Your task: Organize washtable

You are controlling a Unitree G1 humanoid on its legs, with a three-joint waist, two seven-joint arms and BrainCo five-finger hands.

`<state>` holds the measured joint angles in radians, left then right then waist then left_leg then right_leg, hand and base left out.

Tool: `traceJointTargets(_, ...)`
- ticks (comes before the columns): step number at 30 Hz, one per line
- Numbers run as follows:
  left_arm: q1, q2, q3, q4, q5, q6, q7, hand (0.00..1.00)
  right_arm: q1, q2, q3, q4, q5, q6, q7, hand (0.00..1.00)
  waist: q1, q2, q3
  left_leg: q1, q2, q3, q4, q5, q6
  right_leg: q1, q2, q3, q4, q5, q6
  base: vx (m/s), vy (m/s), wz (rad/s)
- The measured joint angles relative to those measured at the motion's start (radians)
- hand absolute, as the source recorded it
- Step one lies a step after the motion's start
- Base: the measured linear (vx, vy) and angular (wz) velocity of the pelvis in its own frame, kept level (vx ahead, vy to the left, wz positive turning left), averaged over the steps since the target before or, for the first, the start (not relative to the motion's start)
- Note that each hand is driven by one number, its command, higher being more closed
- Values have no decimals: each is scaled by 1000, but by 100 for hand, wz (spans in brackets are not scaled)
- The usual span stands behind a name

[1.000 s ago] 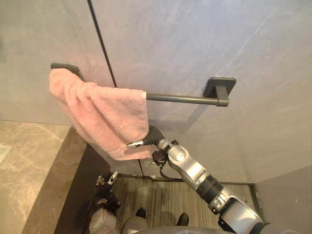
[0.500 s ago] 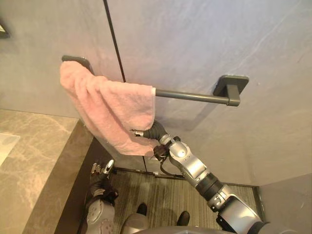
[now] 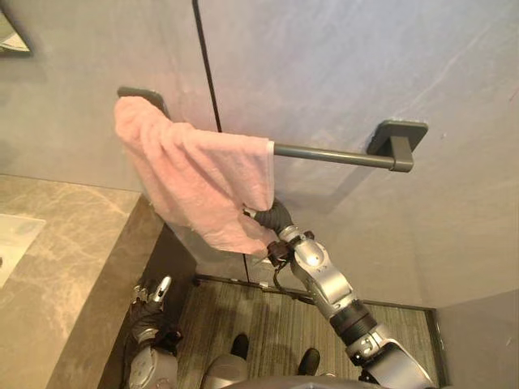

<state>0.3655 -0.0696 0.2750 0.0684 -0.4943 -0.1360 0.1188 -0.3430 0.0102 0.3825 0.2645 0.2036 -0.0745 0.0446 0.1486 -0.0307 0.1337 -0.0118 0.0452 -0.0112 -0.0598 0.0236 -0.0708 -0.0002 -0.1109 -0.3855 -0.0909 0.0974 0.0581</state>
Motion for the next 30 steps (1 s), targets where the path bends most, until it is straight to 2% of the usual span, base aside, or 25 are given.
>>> traceJointTargets(6, 16, -1, 0, -50, 4, -18, -2, 0, 62, -2, -74, -70, -10, 0, -16, 100, -7, 0, 0, -4, -6, 37, -5, 2, -1, -16, -12, 17, 0, 4, 5, -37, 34, -10)
traceJointTargets(9, 23, -2, 1, -74, 14, -21, -3, 0, 86, -10, -95, -79, -23, -1, -23, 100, -28, -1, 0, -2, -6, 43, -6, 3, -3, -16, -12, 18, 0, 5, 6, -4, 3, -1)
traceJointTargets(14, 16, -1, -1, -76, 35, -25, -10, 0, 138, -12, -149, -124, -29, -8, -27, 100, -34, -1, 0, 4, -4, 63, -6, 7, -1, -20, -11, 35, 0, 9, 5, 9, 3, -9)
traceJointTargets(17, 14, -1, -1, -84, 36, -26, -10, 0, 159, -12, -178, -154, -31, -9, -46, 100, -36, -1, 0, 4, -4, 74, -6, 7, -1, -26, -12, 45, 0, 13, 5, -2, 9, -11)
traceJointTargets(22, 3, 0, -3, -100, 50, -26, -10, 0, 171, -12, -254, -156, -32, -12, -77, 100, -58, -1, -1, 7, -4, 82, -7, 7, -1, -28, -11, 51, -1, 16, 4, -15, 2, -6)
traceJointTargets(30, -78, 24, -42, -178, 110, -38, -2, 0, 179, -34, -342, -157, -30, -51, -112, 100, -69, 3, -4, 22, -2, 103, -15, 8, -2, -27, -8, 71, -2, 22, -2, -3, 2, -7)
